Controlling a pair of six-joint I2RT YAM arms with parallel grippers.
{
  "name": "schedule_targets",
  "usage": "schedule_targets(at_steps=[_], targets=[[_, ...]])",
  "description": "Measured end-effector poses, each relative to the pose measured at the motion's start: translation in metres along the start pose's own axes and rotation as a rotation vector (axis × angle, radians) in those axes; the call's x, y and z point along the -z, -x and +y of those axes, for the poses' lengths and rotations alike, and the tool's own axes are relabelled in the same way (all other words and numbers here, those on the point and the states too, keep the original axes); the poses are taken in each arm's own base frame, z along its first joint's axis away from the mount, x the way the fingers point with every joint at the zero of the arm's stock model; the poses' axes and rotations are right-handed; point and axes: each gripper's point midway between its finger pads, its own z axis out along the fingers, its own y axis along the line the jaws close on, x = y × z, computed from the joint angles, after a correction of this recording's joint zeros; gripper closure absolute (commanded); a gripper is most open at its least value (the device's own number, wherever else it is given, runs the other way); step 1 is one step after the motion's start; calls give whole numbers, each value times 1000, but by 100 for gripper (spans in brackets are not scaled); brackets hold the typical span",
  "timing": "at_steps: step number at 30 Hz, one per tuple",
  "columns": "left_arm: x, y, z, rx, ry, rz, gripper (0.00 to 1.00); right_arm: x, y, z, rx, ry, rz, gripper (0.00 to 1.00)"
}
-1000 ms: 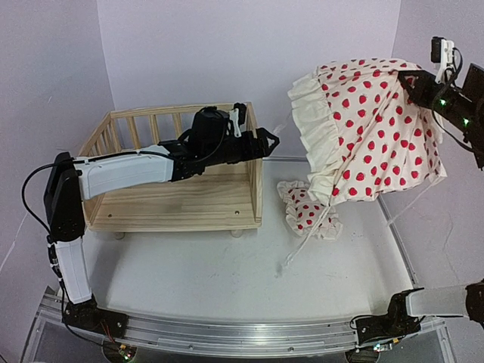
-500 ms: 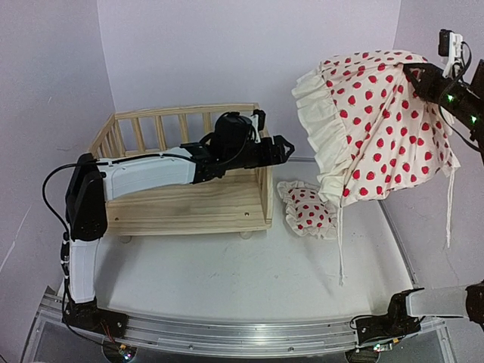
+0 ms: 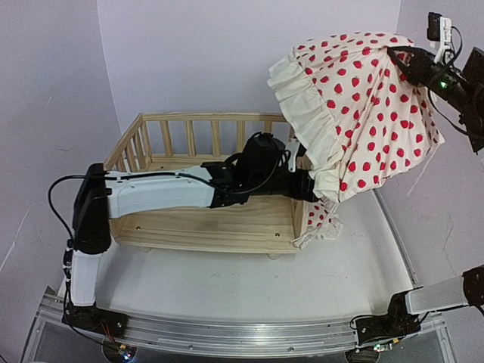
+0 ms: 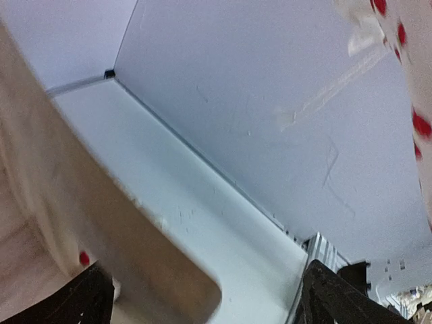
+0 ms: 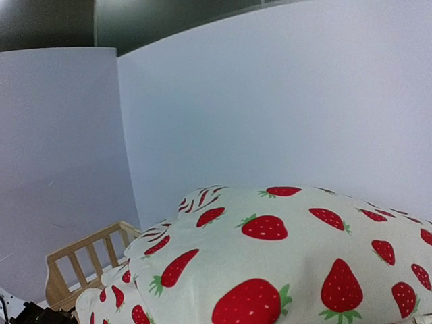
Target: Set up the pet bed
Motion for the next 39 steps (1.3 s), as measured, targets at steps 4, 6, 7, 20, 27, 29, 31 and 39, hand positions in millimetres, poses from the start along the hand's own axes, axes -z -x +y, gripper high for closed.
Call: schedule_targets(at_steps=[4,6,7,20,27,29,31,39], targets=[[64,-34,-14,-115,54,73,1,-19,7,19,23,184,-30,100],[102,-29,-20,-161,65,59,1,-30,10,24,21,261,-48,100],[124,-20,-23,-180,68,31,1,-35,12,27,14,301,-58,100],[371,58,-11,-135,228,-354,1,-112,-47,202,9,904,6,100],[426,46,21,-18,377,-383,7,-158,-154,264,11,1045,161,100],[429,36,32,3,429,-352,6,-168,-188,273,1,1055,225,100],[433,27,41,23,467,-327,4,-174,-222,278,-3,1047,307,100],[459,12,51,101,491,-318,3,-161,-293,272,131,1013,482,100]])
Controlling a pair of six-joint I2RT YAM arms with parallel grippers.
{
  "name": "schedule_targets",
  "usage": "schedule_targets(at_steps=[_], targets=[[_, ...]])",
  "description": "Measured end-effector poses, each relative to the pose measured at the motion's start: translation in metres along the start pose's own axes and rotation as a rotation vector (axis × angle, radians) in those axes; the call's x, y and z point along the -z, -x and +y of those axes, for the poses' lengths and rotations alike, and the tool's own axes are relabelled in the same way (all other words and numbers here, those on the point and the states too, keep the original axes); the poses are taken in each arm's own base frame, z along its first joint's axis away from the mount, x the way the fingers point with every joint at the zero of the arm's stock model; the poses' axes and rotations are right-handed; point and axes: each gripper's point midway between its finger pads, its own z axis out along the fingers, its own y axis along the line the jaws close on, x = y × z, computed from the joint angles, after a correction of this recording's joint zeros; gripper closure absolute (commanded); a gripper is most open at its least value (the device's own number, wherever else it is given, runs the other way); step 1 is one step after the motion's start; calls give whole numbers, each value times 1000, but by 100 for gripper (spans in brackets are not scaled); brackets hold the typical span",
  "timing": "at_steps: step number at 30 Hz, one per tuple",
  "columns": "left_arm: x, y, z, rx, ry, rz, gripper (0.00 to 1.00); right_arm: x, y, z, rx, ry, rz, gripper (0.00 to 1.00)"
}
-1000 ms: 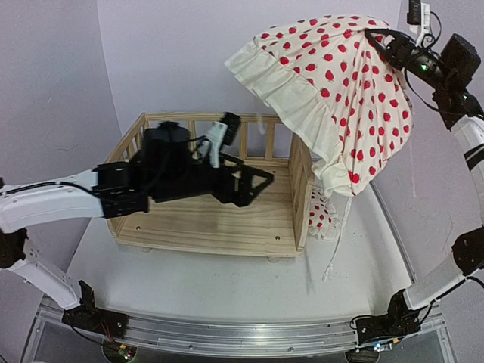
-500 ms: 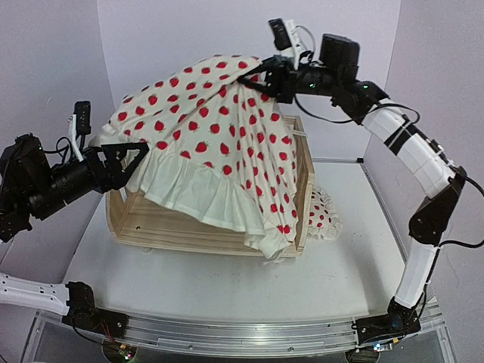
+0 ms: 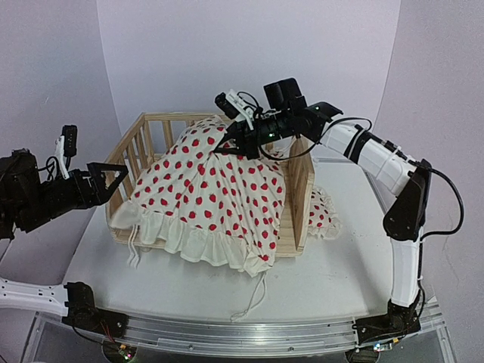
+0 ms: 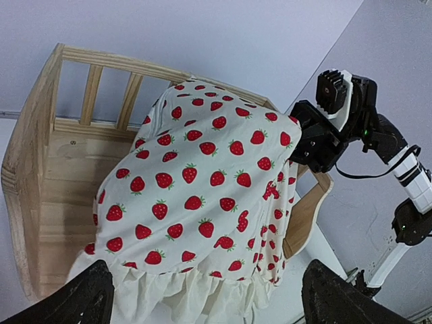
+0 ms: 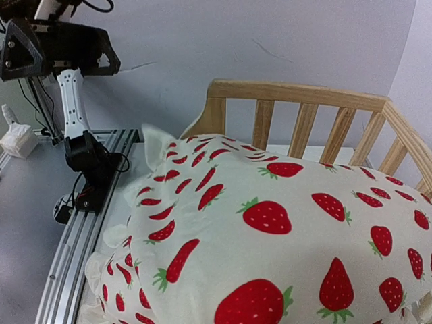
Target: Set up the pet bed
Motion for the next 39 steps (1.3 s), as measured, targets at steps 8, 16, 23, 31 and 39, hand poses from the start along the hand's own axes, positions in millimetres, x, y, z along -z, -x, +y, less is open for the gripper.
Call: schedule_targets(at_steps=[8,16,23,31,39], targets=[[-19,-19,3,-8,79,80,0,-10,-16,-7,66,17,60,73],[-89,-47,-13,-97,203,214,1,-21,-69,-54,-132,-222,230,10],[-145,-5,42,-39,275,235,1,58,-64,-37,-483,-549,284,21],[-257,29,67,-127,284,292,5,76,-3,-32,-483,-860,237,17],[-350,-26,132,-213,368,460,5,70,-113,-88,-318,-1217,650,16]])
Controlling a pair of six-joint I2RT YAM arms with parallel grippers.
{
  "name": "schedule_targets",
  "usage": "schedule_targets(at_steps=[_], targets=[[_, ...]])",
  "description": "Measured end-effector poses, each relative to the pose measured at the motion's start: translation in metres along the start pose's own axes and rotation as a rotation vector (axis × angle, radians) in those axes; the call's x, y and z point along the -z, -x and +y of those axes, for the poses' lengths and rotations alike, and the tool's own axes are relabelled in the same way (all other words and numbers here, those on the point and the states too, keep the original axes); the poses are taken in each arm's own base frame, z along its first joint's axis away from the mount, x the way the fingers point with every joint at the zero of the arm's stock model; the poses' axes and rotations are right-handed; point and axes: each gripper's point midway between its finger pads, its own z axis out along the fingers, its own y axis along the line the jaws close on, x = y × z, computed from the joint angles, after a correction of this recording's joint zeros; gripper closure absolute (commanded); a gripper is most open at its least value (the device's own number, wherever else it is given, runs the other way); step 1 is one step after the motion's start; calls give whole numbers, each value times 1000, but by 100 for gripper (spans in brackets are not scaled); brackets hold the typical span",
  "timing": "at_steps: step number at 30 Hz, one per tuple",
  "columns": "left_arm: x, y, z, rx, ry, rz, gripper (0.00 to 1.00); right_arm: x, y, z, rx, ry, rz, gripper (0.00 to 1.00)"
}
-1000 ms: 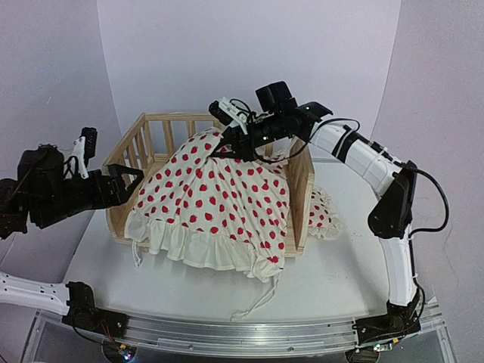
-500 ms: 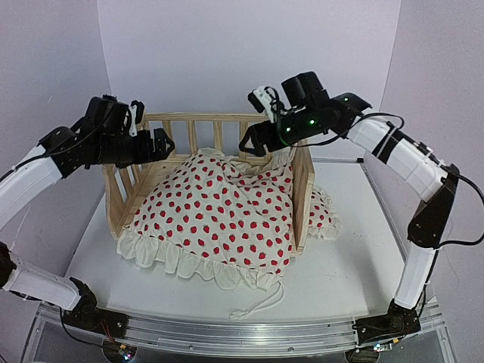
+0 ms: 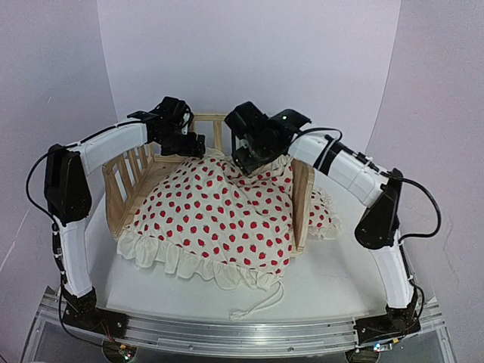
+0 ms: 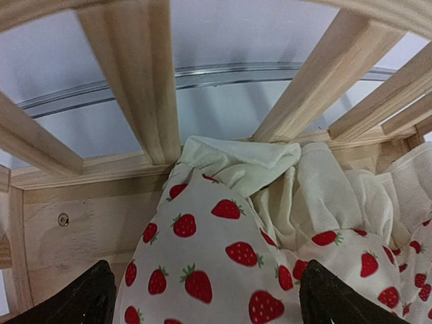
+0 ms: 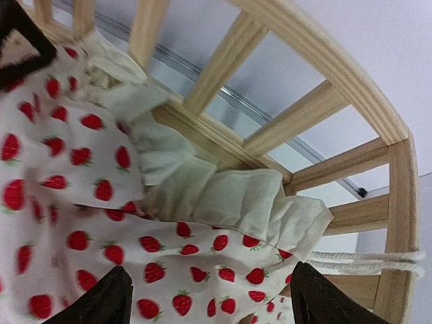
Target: Set up the pet bed
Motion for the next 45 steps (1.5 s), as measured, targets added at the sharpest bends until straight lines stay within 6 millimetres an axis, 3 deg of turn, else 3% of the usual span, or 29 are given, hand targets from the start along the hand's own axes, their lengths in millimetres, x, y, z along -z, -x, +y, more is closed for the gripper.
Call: schedule_targets(at_steps=[3,6,9,13,16,21,25,27,33,38,41,45], targets=[[-23,-7,-3,-19,-8,35,4,-29,-22,-3,90,-97,74,11],[-35,-14,-8,-27,-38,62,6,-40,-32,-7,154,-153,109,7],[-42,-22,-12,-29,-62,88,12,-48,-36,-9,189,-189,124,9],[-46,-30,-14,-30,-81,105,31,-69,-50,-3,198,-184,165,29],[-53,-41,-11,-25,-78,126,48,-89,-67,2,167,-151,212,32],[-55,-57,-5,-18,-63,154,72,-106,-85,5,106,-104,261,51],[-34,-47,-1,-8,-49,115,93,-111,-85,10,72,-85,252,98],[-18,-36,0,-8,-40,78,100,-112,-81,14,54,-65,239,100],[47,-4,3,11,-25,-59,100,-112,-51,25,27,-24,121,100],[106,2,15,51,9,-178,100,-82,-3,19,19,9,-56,100],[126,7,28,78,67,-234,100,-56,32,5,5,3,-180,100],[128,16,41,94,142,-285,100,-40,62,-8,3,-31,-281,100]])
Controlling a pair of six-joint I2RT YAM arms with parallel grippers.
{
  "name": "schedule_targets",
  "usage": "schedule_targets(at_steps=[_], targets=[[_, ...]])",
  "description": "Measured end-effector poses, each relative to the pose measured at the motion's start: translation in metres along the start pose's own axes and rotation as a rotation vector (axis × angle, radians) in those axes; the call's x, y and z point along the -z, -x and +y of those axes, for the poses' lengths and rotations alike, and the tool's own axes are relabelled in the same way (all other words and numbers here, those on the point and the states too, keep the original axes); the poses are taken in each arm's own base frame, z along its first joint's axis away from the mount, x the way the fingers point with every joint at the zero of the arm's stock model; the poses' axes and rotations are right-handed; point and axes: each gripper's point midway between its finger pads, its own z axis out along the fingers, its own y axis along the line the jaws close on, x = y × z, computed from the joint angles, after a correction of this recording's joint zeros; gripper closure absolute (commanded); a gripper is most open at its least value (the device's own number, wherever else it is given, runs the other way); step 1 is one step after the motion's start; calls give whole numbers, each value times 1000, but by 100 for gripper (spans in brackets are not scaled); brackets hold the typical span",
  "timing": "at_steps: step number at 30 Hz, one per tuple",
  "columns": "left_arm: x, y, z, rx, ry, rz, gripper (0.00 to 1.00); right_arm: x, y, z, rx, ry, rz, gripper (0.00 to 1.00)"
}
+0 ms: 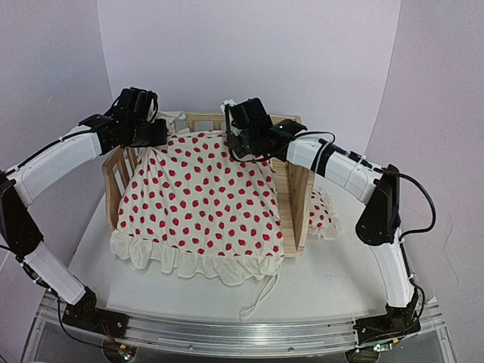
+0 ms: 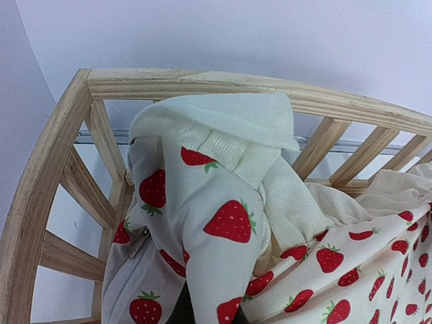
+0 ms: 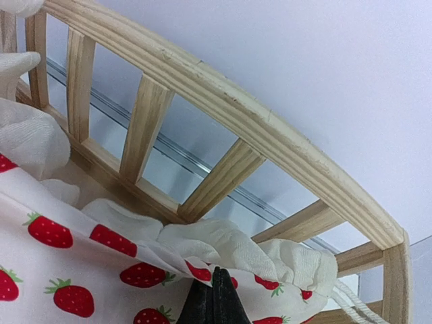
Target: Set up the pet bed
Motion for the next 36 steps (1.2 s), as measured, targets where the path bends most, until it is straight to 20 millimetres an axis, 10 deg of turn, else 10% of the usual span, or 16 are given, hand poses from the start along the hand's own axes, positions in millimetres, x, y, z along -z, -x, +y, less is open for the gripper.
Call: schedule_targets(at_steps=[14,21,25,29,36], targets=[[-79,-18,14,-44,218,55,99,-37,-7,-11,117,-62,-19,100],[-105,-40,36,-93,316,132,32,-74,-30,-24,267,-134,31,24],[-93,-34,48,-106,321,150,9,-71,-48,-39,302,-127,117,5],[-52,-2,29,-70,164,101,3,-29,-47,-47,256,-34,172,2],[72,58,-37,33,-279,-62,2,140,-7,-92,-36,194,65,2]])
